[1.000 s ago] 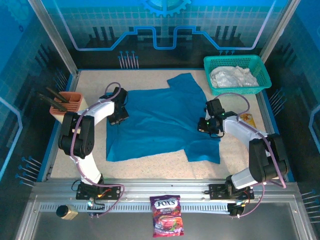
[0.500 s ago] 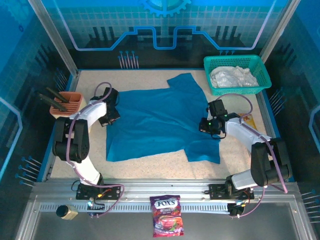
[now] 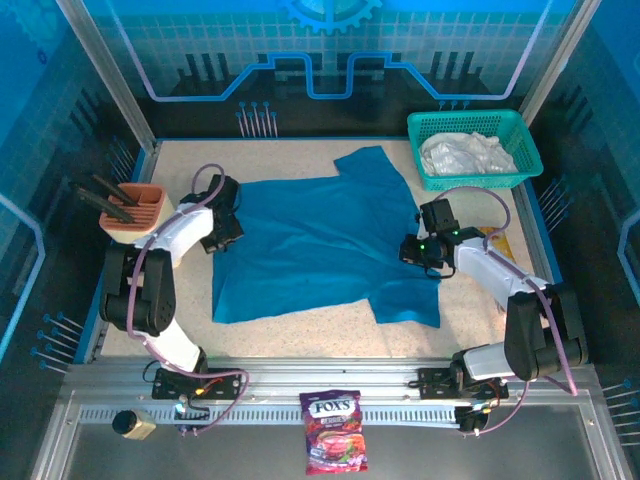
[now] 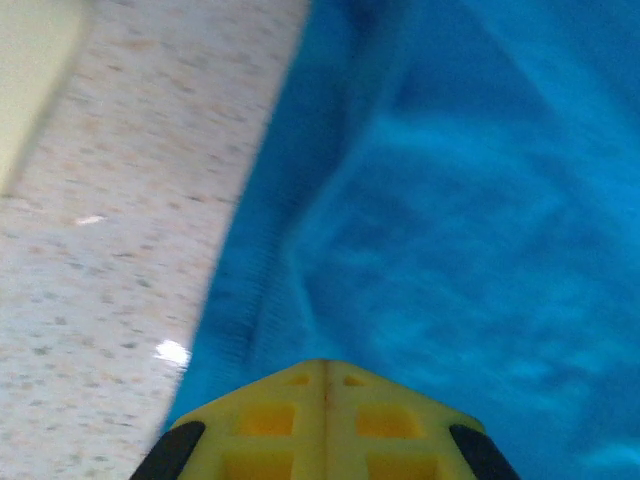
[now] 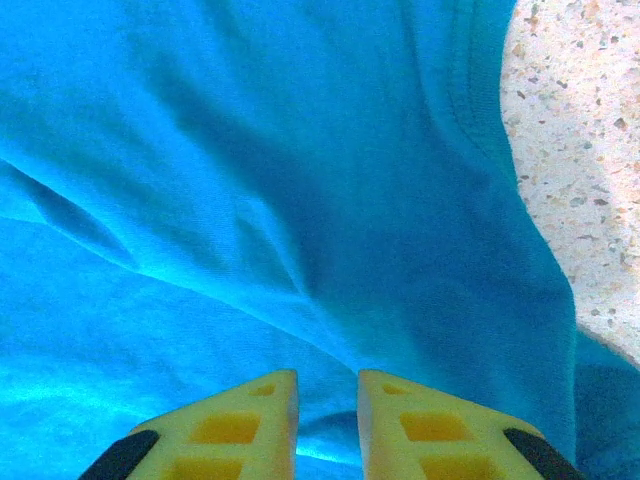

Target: Fold and stack the t-shirts

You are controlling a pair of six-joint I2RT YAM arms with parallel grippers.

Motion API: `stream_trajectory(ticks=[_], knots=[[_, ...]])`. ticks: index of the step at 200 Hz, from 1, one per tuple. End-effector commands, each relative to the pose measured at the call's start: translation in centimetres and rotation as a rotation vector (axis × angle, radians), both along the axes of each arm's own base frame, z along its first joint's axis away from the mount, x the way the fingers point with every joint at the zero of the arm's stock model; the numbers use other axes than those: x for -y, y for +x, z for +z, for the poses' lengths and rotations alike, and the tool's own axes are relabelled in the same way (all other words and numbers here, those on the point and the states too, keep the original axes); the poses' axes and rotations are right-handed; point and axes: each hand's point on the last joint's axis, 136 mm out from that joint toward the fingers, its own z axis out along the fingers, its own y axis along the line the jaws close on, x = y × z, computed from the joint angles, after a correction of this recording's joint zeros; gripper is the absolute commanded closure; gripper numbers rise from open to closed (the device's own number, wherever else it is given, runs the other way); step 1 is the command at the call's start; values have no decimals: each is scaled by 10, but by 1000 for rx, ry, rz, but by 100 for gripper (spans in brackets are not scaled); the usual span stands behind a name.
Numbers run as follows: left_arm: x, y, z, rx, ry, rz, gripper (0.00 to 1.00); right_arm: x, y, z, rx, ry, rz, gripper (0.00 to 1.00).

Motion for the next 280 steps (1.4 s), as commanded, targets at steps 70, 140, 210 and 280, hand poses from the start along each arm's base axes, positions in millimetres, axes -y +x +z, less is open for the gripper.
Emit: stream_trajectory(ticks=[70,140,210,280], knots=[[-37,16,-46,-79,5,164,100,10,-17,-2,-22,-5,-16,76],[-66,1,-41,-79,17,209,100,8,-13,-5,-31,22,-16,76],[-21,7,21,32,-12,41,100,24,-35,-8,-78,-29,-69,59],[17,-9,22,63,-98,-22,100,14,-97,-40,-187,-8,-117,58]])
